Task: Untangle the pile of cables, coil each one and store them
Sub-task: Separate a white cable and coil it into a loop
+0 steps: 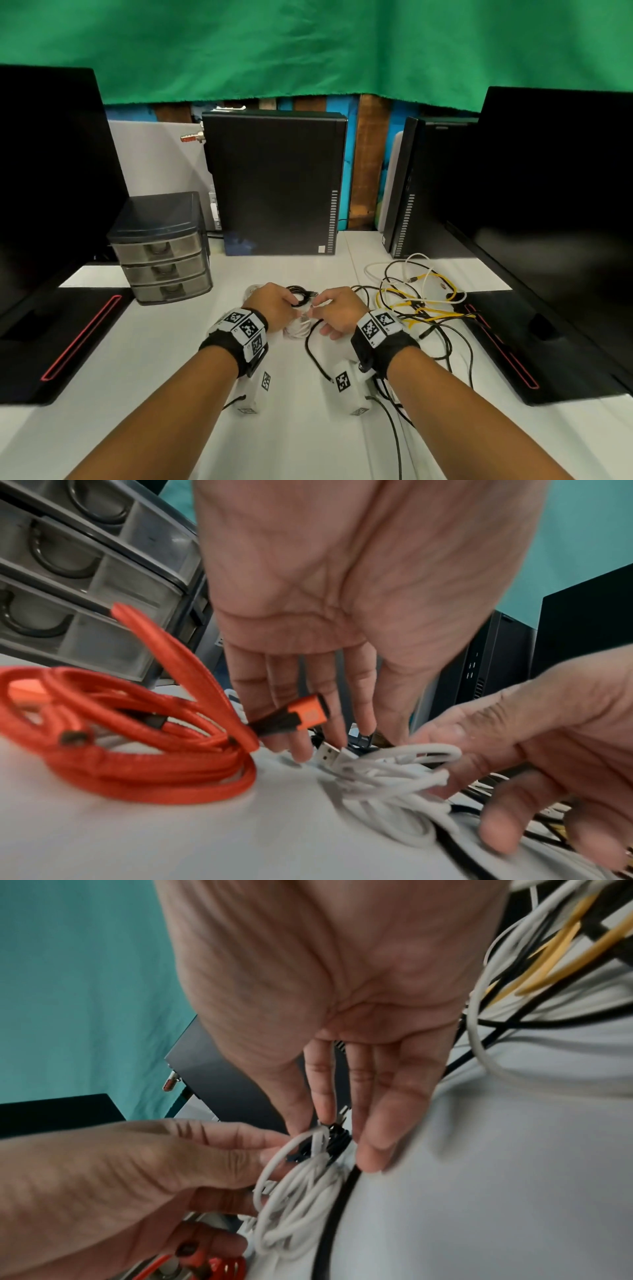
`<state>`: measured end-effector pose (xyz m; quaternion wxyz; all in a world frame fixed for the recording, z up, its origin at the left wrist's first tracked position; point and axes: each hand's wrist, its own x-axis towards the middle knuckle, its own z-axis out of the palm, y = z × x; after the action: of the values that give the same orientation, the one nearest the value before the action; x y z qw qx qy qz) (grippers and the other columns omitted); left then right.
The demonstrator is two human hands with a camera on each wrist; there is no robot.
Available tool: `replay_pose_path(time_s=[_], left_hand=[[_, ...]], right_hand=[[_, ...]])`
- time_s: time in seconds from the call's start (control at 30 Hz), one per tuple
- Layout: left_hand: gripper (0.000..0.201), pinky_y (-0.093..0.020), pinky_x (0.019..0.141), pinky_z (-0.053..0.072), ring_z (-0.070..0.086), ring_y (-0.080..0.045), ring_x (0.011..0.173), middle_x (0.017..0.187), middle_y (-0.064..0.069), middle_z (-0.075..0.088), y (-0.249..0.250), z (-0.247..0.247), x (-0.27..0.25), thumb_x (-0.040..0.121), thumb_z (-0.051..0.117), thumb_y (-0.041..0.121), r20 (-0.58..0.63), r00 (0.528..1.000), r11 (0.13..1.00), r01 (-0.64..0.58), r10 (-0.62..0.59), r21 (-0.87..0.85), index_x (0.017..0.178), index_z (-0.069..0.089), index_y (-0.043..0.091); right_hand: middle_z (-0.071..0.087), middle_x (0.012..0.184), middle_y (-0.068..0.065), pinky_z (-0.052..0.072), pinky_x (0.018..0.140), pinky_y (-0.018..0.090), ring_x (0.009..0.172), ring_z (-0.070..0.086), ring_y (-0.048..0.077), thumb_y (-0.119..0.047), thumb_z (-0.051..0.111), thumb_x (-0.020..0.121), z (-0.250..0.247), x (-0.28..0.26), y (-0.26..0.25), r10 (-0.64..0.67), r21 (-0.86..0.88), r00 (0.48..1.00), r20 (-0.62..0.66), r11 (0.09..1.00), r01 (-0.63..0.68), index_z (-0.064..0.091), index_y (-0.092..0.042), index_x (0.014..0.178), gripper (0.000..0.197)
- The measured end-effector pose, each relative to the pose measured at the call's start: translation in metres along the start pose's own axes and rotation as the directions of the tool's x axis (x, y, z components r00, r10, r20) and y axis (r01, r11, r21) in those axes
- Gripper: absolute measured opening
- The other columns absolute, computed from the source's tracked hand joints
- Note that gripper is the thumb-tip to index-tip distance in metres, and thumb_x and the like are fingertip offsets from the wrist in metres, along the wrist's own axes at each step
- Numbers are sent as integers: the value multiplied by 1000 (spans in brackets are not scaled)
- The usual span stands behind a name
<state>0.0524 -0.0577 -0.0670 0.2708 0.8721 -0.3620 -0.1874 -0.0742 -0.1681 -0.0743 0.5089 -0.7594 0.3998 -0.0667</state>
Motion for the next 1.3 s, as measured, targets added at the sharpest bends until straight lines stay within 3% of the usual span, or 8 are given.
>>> replay_pose_path(time_s=[0.17,0.33,0.5,0.67,0.77,0.87,1.13,1.3], left_hand=[[44,-27,97,51,62,-18,115,123,2,66,1,7,-2,83,77,27,86,996,960,-33,9,278,125,66,19],[27,-30,79,57,67,-21,90,88,-3,66,11,10,-8,85,70,39,96,995,918,-67,32,391,89,64,12],[9,-29,71,51,63,-18,74,76,-3,69,8,4,-14,82,78,19,22,998,986,-46,51,-161,80,72,13],[39,-35,86,59,72,-22,88,100,-14,75,9,-16,-50,74,80,18,334,912,620,122,238,-775,109,72,3],[43,-30,75,61,69,-19,80,102,-16,71,22,-16,-68,76,72,14,337,900,463,183,275,-867,116,69,0],[38,-38,83,60,61,-29,90,105,-21,64,41,-10,-79,77,72,14,291,922,369,186,253,-911,112,70,0],[27,-22,64,54,52,-8,56,83,-7,70,69,-1,-101,90,63,6,256,884,435,67,392,-898,115,70,-1],[27,-20,61,49,47,-9,54,75,-8,62,75,2,-113,80,69,15,259,848,512,-17,462,-859,105,76,7]], right_hand=[[72,82,9,44,47,23,56,58,18,-13,81,77,16,9,9,-34,-83,998,54,996,38,66,-28,93,26],[66,87,0,41,51,22,69,58,18,-23,80,73,21,13,11,-108,-154,993,42,982,114,69,-29,96,26],[70,81,3,43,49,23,69,64,18,-26,77,86,4,-14,4,-185,25,982,-20,982,186,69,-27,92,10],[72,85,2,47,56,21,75,64,11,-24,73,90,-26,-65,2,-236,340,963,127,923,181,74,-13,96,13],[73,88,6,48,60,24,80,65,15,-12,71,91,-36,-86,7,-270,447,952,146,876,179,67,-14,93,4],[74,92,13,50,59,27,81,67,21,-7,71,90,-40,-109,11,-289,538,955,70,817,207,61,-12,107,20],[70,98,19,50,54,26,80,66,21,-38,60,93,-65,-154,27,-260,738,965,33,658,152,70,-6,113,40],[70,89,12,43,52,25,72,61,17,-39,63,86,-79,-159,22,-294,563,956,-20,786,254,74,-8,109,41]])
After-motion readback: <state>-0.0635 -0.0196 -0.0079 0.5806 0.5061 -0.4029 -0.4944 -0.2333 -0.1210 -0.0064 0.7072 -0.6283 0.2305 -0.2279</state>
